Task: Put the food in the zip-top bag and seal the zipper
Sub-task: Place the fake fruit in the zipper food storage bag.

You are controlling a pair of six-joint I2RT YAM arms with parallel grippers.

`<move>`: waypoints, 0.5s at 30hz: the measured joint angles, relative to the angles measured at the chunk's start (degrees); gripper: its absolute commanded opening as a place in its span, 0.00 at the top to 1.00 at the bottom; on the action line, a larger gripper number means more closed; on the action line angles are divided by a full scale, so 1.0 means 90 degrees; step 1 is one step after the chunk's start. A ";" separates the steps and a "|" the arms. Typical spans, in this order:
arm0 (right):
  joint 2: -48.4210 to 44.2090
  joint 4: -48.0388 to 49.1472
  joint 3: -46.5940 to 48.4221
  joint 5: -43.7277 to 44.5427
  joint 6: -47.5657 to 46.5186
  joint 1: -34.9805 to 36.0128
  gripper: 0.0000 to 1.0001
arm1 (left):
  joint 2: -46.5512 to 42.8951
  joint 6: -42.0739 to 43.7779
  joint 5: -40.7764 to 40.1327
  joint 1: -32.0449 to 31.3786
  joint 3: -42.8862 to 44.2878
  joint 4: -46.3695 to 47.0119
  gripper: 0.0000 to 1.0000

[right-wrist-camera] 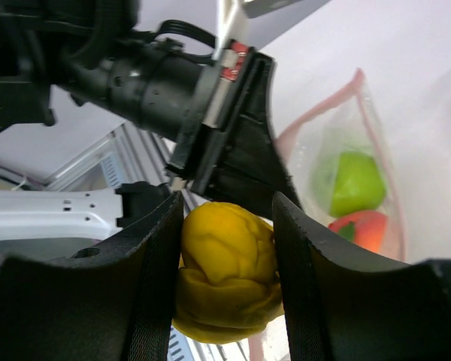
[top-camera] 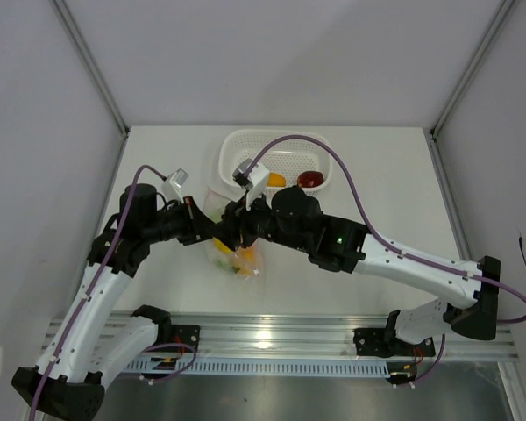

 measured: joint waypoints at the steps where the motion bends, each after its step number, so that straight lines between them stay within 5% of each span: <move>1: -0.0017 0.0022 0.0000 -0.0036 0.0029 0.0034 0.83 | 0.0000 0.0000 0.0000 0.0000 0.0000 0.0000 0.99; 15: -0.0010 0.0425 -0.0291 -0.0321 0.0172 -0.0287 0.74 | 0.0036 0.0000 0.0000 0.0000 0.0095 -0.0024 0.99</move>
